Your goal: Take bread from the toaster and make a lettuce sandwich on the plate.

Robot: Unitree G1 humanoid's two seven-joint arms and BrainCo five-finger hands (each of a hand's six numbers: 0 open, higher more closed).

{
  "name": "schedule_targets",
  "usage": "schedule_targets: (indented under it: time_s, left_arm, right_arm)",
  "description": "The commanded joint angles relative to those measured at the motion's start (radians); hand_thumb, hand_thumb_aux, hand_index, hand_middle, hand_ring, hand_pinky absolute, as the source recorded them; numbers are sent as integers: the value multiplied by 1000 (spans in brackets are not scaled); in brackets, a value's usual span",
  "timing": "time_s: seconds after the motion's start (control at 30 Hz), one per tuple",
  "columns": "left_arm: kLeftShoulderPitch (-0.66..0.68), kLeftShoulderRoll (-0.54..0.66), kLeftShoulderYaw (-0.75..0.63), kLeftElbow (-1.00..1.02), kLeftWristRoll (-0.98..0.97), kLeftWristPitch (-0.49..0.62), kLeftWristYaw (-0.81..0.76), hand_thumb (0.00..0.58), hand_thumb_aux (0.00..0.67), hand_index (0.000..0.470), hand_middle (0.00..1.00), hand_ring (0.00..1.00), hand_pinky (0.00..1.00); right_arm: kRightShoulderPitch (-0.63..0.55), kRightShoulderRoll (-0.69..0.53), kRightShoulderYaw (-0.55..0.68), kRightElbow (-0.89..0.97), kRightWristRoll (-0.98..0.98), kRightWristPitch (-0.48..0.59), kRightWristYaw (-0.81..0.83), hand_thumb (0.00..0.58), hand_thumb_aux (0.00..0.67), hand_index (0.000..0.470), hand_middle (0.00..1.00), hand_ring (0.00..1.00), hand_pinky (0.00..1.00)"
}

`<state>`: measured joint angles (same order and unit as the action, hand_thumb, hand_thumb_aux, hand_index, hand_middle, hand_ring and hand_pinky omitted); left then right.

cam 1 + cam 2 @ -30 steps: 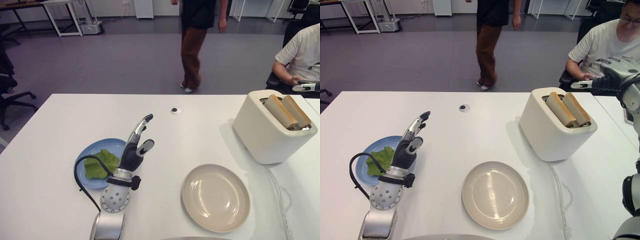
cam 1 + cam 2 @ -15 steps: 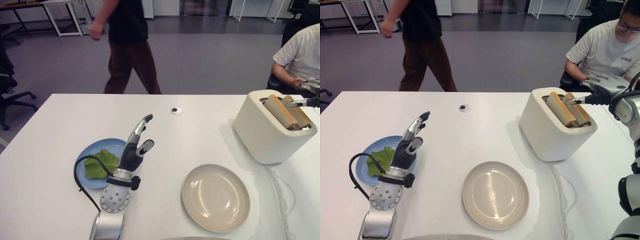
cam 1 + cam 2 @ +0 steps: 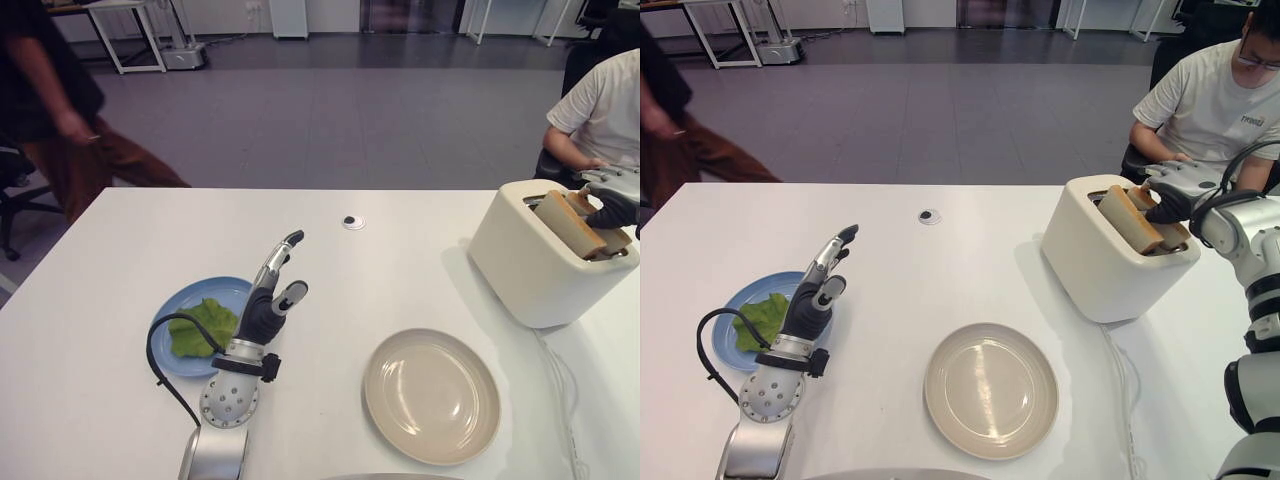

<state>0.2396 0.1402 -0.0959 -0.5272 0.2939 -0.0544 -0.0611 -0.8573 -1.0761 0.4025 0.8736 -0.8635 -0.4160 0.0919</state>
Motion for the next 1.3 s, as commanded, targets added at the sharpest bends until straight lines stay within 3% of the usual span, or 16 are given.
schedule_targets:
  time_s: [0.03,0.2,0.33,0.43,0.53,0.67,0.8,0.9,1.03,1.3]
  left_arm:
    - [11,3,4,2,8,5,5,0,0,0,0,0,0]
    - [4,4,2,9,11,2,9,0,0,0,0,0,0]
    - [2,7,7,9,10,3,10,0,0,0,0,0,0]
    - [-1,11,17,14,8,2,11,0,0,0,0,0,0]
    - [-3,14,28,14,13,5,13,0,0,0,0,0,0]
    - [-24,37,51,27,37,5,13,0,0,0,0,0,0]
    - [-36,55,94,28,33,8,15,0,0,0,0,0,0]
    - [-41,62,108,30,32,8,10,0,0,0,0,0,0]
    - [-33,63,111,22,37,9,12,0,0,0,0,0,0]
    - [-23,58,112,13,43,9,14,0,0,0,0,0,0]
  right_arm:
    - [-27,9,-17,-24,3,31,-10,580,670,470,0,0,0]
    - [-111,7,-126,-78,82,75,-63,580,670,470,0,0,0]
    - [-183,60,-328,-153,358,88,0,580,670,470,0,0,0]
    - [-170,123,-425,-280,579,169,153,580,670,470,0,0,0]
    - [-58,203,-442,-521,799,373,374,580,670,470,0,0,0]
    - [227,265,-384,-949,1052,696,585,580,670,470,0,0,0]
    - [477,253,-255,-1258,1163,881,717,580,670,470,0,0,0]
    - [586,236,-148,-1355,1128,914,771,580,670,470,0,0,0]
    - [631,223,-65,-1352,1053,890,808,580,670,470,0,0,0]
    - [637,191,-50,-1263,953,795,877,580,670,470,0,0,0]
